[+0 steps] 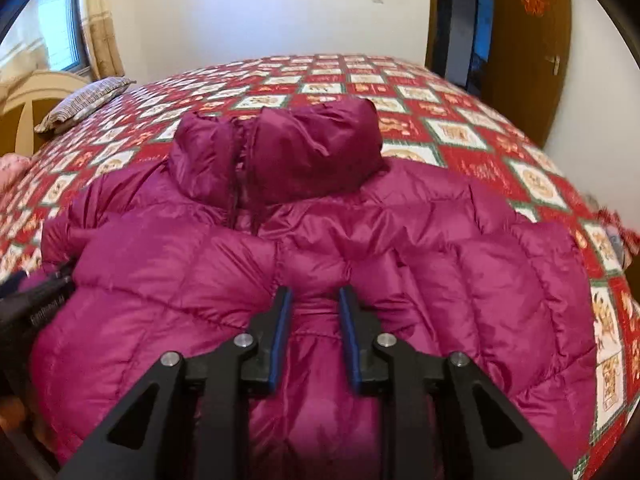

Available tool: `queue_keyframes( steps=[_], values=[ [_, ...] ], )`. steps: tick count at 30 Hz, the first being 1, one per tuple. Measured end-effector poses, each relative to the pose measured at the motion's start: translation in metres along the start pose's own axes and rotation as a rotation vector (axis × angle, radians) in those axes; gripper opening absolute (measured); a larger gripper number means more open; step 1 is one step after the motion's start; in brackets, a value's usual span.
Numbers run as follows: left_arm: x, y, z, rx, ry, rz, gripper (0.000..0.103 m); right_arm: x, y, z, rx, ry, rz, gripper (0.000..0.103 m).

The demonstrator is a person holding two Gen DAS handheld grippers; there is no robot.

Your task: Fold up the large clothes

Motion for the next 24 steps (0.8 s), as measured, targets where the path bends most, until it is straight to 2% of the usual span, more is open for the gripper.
queue_keyframes(
  steps=[3, 8, 10, 12, 14, 17, 19, 20, 21, 24],
  values=[
    [0.0, 0.0, 0.0, 0.001, 0.007, 0.006, 0.093, 0.003, 0.002, 0.001, -0.009, 0.037, 0.034, 0.027],
    [0.0, 0.0, 0.004, -0.003, 0.024, 0.015, 0.093, -0.002, 0.005, 0.003, -0.024, 0.034, 0.025, 0.027],
    [-0.003, -0.005, 0.012, -0.008, 0.062, 0.006, 0.093, -0.002, 0.004, 0.004, -0.025, 0.031, 0.023, 0.027],
    [-0.011, -0.016, 0.029, -0.062, 0.115, 0.004, 0.093, 0.001, 0.0, 0.004, -0.026, 0.027, 0.019, 0.027],
    [-0.022, -0.029, 0.036, -0.09, 0.135, -0.016, 0.093, 0.0, 0.001, 0.004, -0.025, 0.02, 0.014, 0.028],
    [-0.037, -0.035, 0.019, -0.035, 0.14, -0.045, 0.093, 0.0, 0.0, 0.004, -0.019, 0.005, 0.007, 0.028],
    [-0.045, -0.022, -0.008, 0.016, 0.111, -0.094, 0.093, -0.001, -0.001, 0.005, -0.006, -0.015, -0.001, 0.03],
    [-0.046, -0.017, -0.014, 0.028, 0.126, -0.09, 0.093, -0.002, -0.003, 0.006, 0.01, -0.038, -0.009, 0.031],
    [-0.043, -0.018, -0.013, 0.02, 0.137, -0.069, 0.093, -0.003, -0.005, 0.006, 0.023, -0.052, -0.011, 0.034],
    [-0.04, -0.016, -0.014, 0.018, 0.145, -0.05, 0.094, -0.009, -0.026, 0.011, 0.054, -0.122, -0.065, 0.056]
  ],
)
Point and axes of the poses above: each gripper's, at about its wrist camera, not at the fingertips, and z roughly against the way its jaws point, x to its left, y to its underside, the point moved 8 cm from there along -z, roughly the way its jaws point, and after that the axes turned 9 degrees about y, right-handed, at the moved point
